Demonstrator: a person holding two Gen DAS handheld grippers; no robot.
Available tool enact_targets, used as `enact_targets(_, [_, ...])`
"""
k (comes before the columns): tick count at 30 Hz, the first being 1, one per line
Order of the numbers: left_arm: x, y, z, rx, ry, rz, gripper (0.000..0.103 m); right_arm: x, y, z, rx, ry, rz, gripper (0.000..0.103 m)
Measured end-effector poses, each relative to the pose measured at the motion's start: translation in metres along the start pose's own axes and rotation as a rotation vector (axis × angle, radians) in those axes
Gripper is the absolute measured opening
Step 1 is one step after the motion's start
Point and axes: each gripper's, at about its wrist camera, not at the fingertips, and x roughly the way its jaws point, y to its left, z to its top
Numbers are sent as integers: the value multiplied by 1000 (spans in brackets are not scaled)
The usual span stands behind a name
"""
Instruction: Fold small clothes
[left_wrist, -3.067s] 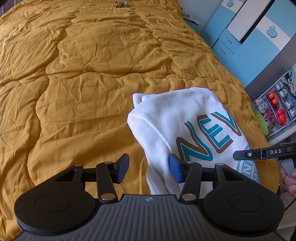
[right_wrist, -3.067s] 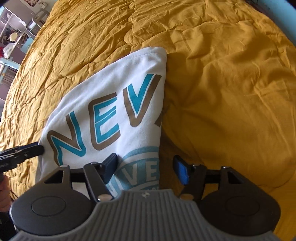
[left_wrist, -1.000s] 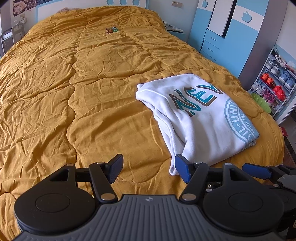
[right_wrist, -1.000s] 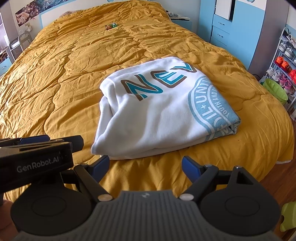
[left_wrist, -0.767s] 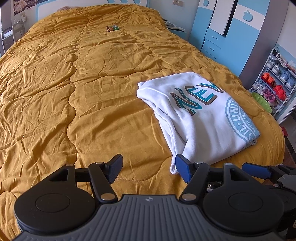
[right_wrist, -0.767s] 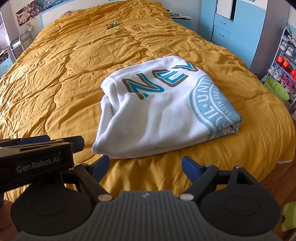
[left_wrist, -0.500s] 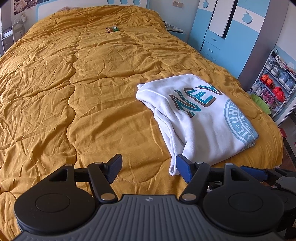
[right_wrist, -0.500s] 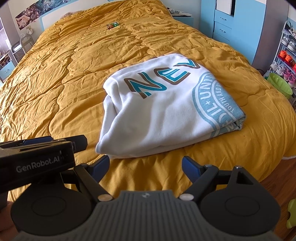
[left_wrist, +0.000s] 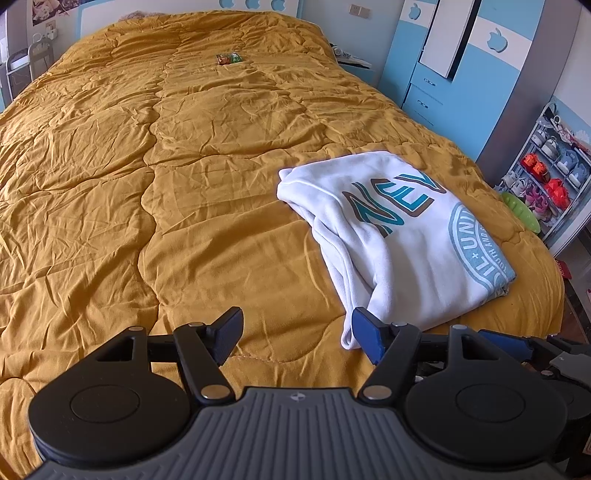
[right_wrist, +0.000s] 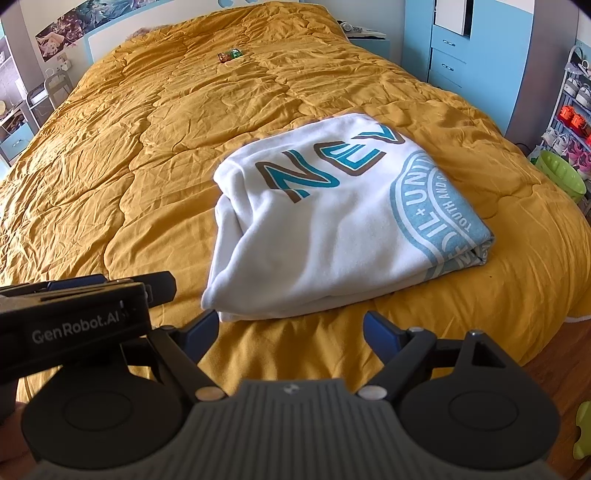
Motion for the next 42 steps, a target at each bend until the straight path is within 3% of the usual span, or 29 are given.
enact_targets(42, [-2, 1, -5, 15, 4, 9, 79, 0, 4, -6, -5, 12, 13, 81])
